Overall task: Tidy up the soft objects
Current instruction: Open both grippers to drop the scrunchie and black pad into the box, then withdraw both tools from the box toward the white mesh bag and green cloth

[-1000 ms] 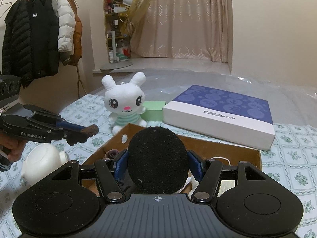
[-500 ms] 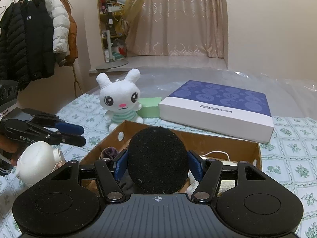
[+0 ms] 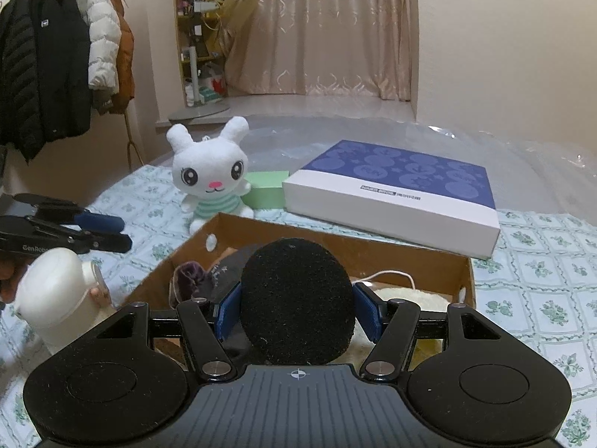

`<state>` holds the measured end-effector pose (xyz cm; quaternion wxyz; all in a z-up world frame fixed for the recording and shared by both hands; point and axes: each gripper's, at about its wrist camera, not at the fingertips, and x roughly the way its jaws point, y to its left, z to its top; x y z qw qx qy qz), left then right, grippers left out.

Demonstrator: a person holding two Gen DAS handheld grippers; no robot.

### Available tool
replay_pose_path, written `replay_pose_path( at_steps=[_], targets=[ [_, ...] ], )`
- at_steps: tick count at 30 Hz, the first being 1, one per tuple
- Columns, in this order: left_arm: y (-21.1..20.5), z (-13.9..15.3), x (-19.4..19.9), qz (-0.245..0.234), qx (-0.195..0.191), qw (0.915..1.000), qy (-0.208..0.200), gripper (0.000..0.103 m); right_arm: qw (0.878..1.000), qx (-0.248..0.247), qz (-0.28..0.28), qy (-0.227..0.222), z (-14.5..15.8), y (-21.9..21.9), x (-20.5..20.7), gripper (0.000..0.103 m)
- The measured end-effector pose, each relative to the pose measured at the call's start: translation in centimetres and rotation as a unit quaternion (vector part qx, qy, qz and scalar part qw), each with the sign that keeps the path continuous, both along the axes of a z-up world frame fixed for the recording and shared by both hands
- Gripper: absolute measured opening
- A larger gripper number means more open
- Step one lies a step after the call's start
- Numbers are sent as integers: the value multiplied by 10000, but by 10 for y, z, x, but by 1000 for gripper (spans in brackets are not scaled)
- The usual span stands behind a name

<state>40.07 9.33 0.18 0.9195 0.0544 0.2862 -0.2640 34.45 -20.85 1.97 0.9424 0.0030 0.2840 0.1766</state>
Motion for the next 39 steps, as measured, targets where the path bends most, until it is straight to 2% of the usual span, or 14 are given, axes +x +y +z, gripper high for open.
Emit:
replay_pose_path(
  at_steps=[16,17,21,27,32,39],
  targets=[
    [4,0,-1,71,111,9999,-30,40,9998,-10,-190,21,-1,-4,5,64],
    [4,-1,-1,79,112,9999,-31,40,9998,24,-210,15,-1,-5,6,65],
    [6,-1,-1,126,109,9999,-26,40,9988,358,-300,171,-4,-12,14,81],
    [13,-4,-7,268,135,9995,-10,40,9979,435,-477,76,0,-21,7,83],
    [21,-2,-22,477,125,9988,-41,41,9970,474,-606,51,5,-30,-5,83],
    [29,3,-70,825,221,9963,-115,44,9969,433,-624,-191,19,-37,-49,83]
  ],
)
